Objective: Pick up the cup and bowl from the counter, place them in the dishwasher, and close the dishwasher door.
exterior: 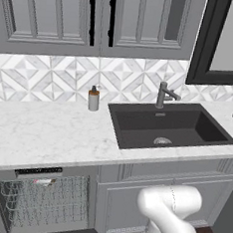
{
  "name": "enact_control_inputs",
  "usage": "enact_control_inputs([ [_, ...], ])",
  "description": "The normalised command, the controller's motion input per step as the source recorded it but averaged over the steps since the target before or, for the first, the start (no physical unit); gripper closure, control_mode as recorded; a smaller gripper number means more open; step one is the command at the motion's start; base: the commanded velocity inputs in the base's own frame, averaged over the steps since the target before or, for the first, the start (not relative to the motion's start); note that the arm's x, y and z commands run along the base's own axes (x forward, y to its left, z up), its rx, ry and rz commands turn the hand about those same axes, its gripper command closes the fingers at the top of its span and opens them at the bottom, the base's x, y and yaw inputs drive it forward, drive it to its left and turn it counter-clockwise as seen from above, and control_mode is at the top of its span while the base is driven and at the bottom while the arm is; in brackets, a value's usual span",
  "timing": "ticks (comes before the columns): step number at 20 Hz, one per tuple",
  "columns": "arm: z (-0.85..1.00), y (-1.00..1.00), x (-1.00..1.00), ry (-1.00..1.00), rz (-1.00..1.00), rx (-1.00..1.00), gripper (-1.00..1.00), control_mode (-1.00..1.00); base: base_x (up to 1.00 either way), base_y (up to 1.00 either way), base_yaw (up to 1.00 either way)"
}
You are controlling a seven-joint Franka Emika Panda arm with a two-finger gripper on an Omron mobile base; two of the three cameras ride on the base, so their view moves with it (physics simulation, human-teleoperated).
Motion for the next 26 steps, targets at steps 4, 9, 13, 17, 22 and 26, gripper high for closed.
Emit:
enact_control_inputs([
  [4,-0.35,0.0,0.75,-0.26,0.06,0.0,-1.0,-1.0,0.0,0.0,0.0],
  [9,-0.24,0.0,0.76,-0.23,0.04,0.0,-1.0,-1.0,0.0,0.0,0.0],
  [13,-0.08,0.0,0.82,-0.28,0.0,0.0,-1.0,-1.0,0.0,0.0,0.0],
  [17,0.0,0.0,0.8,-0.34,0.0,0.0,-1.0,-1.0,0.0,0.0,0.0],
  [22,0.0,-0.04,0.98,-0.21,0.0,0.0,-1.0,-1.0,0.0,0.0,0.0],
  [26,0.0,-0.13,1.0,-0.04,0.0,0.0,-1.0,-1.0,0.0,0.0,0.0],
])
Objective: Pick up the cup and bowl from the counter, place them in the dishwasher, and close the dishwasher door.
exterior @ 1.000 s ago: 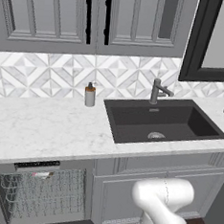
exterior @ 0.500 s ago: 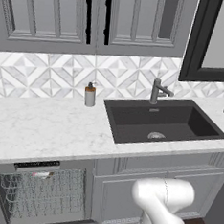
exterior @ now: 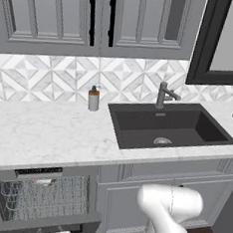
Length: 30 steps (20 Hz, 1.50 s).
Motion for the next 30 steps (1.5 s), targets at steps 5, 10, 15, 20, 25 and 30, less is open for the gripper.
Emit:
enact_control_inputs([
  [5,-0.06,-0.09,1.0,0.0,0.0,0.0,-1.0,-1.0,0.0,0.0,0.0],
  [10,-0.14,-0.11,1.0,0.03,-0.01,0.0,-1.0,-1.0,0.0,0.0,0.0],
  [15,-0.12,-0.16,1.0,0.15,-0.01,0.0,-1.0,-1.0,0.0,0.0,0.0],
  [20,-0.06,-0.1,1.0,0.16,0.0,0.0,-1.0,-1.0,0.0,0.0,0.0],
  [25,-0.02,0.0,0.8,0.13,0.0,0.0,-1.0,-1.0,0.0,0.0,0.0],
  [30,-0.02,0.0,0.31,0.1,0.0,0.0,-1.0,-1.0,0.0,0.0,0.0],
])
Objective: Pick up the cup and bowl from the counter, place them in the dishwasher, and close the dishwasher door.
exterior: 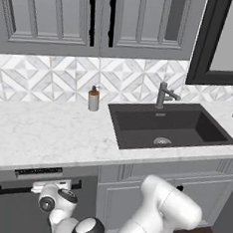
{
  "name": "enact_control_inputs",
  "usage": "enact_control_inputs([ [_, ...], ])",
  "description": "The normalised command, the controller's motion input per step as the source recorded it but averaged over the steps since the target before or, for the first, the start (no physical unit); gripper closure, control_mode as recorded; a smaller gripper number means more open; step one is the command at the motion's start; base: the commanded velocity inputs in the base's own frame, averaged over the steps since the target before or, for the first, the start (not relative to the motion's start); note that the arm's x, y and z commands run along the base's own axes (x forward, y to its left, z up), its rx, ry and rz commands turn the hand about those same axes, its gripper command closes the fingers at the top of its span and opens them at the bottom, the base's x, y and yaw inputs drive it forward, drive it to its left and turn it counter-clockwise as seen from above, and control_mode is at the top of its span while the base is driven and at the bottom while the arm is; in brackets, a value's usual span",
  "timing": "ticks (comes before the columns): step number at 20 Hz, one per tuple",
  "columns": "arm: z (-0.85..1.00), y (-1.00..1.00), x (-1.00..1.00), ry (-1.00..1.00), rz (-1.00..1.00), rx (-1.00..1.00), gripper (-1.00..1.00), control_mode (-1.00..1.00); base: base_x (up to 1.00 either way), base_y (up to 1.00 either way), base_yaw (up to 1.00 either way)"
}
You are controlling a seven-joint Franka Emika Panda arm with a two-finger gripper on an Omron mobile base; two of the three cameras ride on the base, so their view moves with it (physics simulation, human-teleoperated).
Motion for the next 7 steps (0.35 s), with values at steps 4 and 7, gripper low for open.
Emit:
enact_control_inputs([
  [4,0.0,0.04,0.01,0.03,0.0,0.0,-1.0,-1.0,0.0,0.0,0.0],
  [7,0.01,0.13,-0.09,0.0,0.0,0.0,-1.0,-1.0,0.0,0.0,0.0],
])
